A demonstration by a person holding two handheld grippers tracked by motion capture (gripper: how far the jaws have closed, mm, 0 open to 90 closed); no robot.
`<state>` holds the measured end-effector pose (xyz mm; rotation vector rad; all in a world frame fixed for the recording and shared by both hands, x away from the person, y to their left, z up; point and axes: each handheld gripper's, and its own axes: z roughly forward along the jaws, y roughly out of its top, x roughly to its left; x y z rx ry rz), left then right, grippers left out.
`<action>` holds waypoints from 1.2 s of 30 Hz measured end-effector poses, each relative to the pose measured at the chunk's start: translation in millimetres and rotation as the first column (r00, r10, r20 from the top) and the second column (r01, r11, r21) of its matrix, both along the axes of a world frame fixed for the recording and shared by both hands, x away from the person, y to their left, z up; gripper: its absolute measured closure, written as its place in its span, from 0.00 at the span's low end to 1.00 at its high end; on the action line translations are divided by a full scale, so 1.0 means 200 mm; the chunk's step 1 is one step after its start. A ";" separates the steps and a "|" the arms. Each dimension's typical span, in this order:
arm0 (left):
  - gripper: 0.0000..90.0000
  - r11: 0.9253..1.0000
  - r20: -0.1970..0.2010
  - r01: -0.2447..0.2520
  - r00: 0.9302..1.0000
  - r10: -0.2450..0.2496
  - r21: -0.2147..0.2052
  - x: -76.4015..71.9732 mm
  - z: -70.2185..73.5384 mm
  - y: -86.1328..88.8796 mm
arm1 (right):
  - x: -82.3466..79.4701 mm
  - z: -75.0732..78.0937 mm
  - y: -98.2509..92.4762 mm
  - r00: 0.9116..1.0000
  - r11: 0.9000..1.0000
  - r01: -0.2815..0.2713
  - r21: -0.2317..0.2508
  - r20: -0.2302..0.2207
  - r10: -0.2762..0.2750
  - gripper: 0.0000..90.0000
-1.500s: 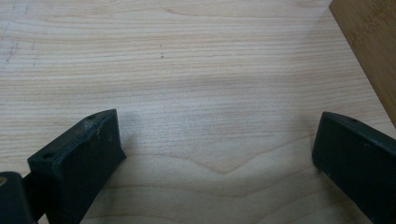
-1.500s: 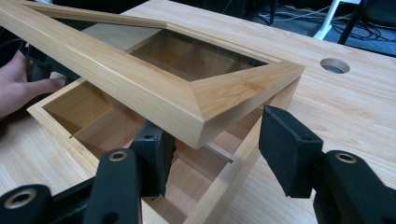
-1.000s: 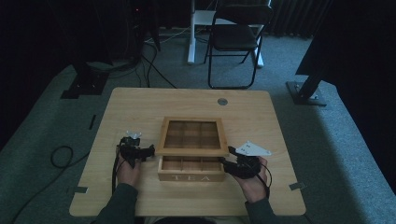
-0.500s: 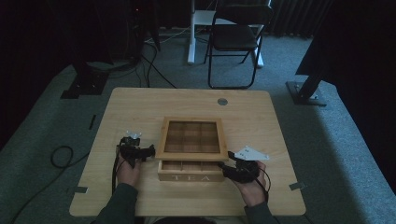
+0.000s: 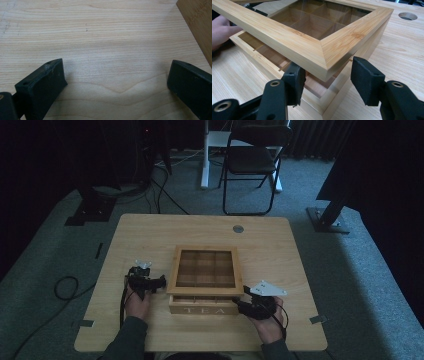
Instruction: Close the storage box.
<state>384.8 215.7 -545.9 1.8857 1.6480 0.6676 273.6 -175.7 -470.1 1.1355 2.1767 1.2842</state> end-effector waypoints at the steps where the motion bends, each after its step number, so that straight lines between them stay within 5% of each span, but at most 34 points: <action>1: 0.02 1.000 0.000 0.000 1.000 0.000 0.000 0.00 0.00 0.00 | 0.00 0.00 0.00 1.000 1.000 0.000 0.000 0.001 0.000 0.50; 36: 0.02 1.000 0.002 -0.001 1.000 0.001 -0.002 0.00 0.00 0.00 | -0.04 -0.07 0.01 1.000 0.999 -0.018 -0.042 -0.023 0.017 0.50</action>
